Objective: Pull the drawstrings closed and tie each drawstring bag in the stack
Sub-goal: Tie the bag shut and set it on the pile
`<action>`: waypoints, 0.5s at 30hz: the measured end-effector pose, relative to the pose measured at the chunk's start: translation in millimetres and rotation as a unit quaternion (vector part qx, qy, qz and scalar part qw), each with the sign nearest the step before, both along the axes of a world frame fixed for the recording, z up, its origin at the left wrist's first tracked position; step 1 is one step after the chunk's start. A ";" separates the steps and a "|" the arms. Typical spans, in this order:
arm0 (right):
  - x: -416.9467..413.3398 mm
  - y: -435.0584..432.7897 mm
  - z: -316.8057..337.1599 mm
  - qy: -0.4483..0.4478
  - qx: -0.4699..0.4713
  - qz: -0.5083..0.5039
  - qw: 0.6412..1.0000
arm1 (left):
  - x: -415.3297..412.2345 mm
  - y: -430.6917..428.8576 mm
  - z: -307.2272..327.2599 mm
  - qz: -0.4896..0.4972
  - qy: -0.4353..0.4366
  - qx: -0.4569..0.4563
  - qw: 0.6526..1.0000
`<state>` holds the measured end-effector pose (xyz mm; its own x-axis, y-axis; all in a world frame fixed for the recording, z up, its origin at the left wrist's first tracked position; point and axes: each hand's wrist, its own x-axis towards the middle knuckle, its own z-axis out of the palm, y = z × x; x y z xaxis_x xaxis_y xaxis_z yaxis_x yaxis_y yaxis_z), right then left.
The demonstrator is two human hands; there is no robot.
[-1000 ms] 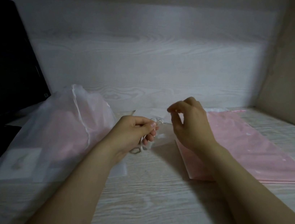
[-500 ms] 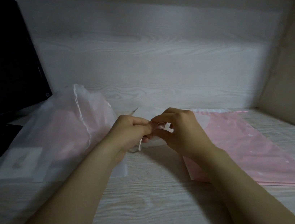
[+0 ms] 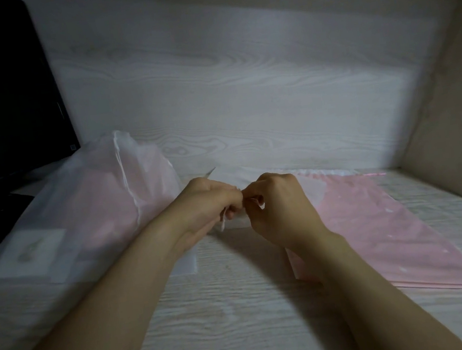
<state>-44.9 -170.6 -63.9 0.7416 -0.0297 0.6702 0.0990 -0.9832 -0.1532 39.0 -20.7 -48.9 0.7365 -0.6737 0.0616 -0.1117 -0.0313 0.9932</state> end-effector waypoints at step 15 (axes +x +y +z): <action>-9.6 0.3 9.8 0.123 0.492 0.103 0.855 | 5.5 9.6 -5.7 0.130 -0.260 -0.005 0.957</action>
